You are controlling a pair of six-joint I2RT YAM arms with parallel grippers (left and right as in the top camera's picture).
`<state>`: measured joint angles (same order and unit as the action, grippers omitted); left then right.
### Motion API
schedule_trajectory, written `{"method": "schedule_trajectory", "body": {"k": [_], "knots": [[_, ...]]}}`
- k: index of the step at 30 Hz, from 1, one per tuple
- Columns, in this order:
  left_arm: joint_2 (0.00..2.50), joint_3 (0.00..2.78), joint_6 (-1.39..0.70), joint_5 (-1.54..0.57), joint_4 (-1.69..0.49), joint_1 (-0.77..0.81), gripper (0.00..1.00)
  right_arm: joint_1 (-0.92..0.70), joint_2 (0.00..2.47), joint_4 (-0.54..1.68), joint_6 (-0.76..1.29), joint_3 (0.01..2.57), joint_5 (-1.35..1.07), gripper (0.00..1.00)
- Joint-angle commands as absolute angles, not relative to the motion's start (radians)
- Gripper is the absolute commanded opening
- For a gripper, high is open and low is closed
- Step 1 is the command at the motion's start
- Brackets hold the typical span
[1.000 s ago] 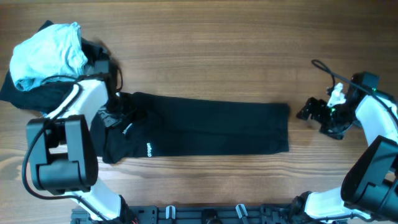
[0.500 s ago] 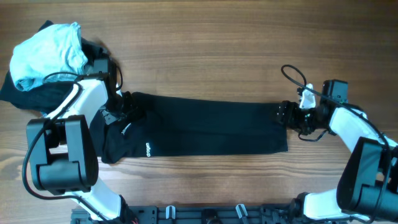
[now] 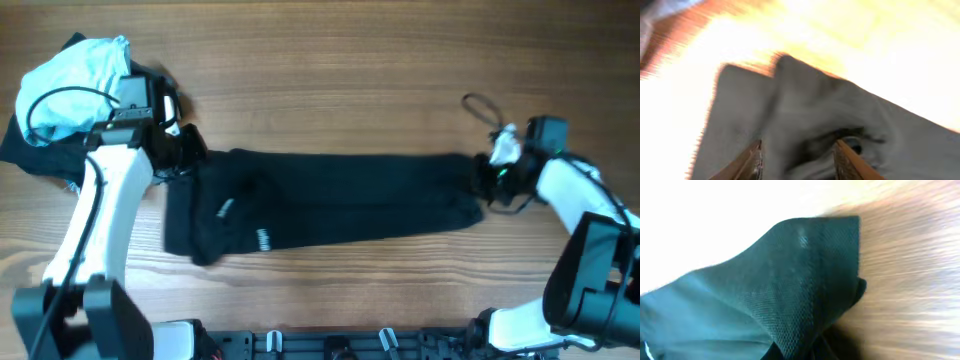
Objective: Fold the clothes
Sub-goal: 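Fold the right end of the shirt leftward over the middle with the right gripper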
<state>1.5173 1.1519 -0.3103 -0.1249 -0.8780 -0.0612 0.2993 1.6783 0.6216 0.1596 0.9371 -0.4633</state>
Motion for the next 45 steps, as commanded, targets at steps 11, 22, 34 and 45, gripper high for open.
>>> {"method": "schedule_trajectory", "body": {"k": [11, 22, 34, 45], "knots": [[1.388, 1.173, -0.296, -0.123, -0.899, -0.068, 0.46, 0.175, 1.662, 0.911, 0.057, 1.234, -0.443, 0.04], [1.388, 1.173, -0.300, -0.123, -0.898, -0.068, 0.47, -0.296, 1.726, 0.739, 0.265, 1.218, -0.381, 0.04], [1.388, 1.173, -0.299, -0.123, -0.899, -0.068, 0.49, -0.388, 1.748, 0.753, 0.252, 1.222, -0.409, 0.58], [1.390, 1.173, -0.299, -0.123, -0.898, -0.068, 0.52, -0.308, 1.761, 0.778, 0.237, 1.153, -0.310, 0.21]]}}
